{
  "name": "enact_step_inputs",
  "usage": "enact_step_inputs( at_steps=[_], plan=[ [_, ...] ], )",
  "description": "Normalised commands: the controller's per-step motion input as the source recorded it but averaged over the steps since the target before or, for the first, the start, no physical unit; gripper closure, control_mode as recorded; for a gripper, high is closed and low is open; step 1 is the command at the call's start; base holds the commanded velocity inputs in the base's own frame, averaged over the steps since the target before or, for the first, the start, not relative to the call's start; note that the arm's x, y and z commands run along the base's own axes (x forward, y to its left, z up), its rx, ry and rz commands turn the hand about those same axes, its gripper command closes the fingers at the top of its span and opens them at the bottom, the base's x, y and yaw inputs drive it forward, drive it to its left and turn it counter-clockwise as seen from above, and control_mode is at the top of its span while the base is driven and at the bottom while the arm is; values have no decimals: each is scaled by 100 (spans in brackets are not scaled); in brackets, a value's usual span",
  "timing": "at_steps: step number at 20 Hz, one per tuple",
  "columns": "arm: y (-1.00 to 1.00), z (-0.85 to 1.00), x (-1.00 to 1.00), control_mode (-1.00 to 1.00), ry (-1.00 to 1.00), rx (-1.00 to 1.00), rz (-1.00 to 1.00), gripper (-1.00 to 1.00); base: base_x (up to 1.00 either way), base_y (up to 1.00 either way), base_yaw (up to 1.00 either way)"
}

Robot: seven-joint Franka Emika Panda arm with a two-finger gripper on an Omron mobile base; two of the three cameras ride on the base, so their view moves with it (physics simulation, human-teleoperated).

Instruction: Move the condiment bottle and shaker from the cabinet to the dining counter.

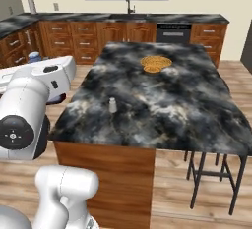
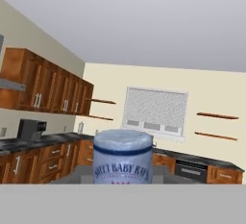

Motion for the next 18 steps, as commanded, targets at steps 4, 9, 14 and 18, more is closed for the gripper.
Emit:
enact_step_inputs(
  at_steps=[4,9,14,18],
  plan=[
    [0,0,0,100,0,0,0,100,38,-42,-4],
    [0,0,0,100,0,0,0,100,44,-27,-2],
    [0,0,0,100,0,0,0,100,47,-27,-1],
    [0,0,0,100,0,0,0,100,43,-25,-2]
  ],
)
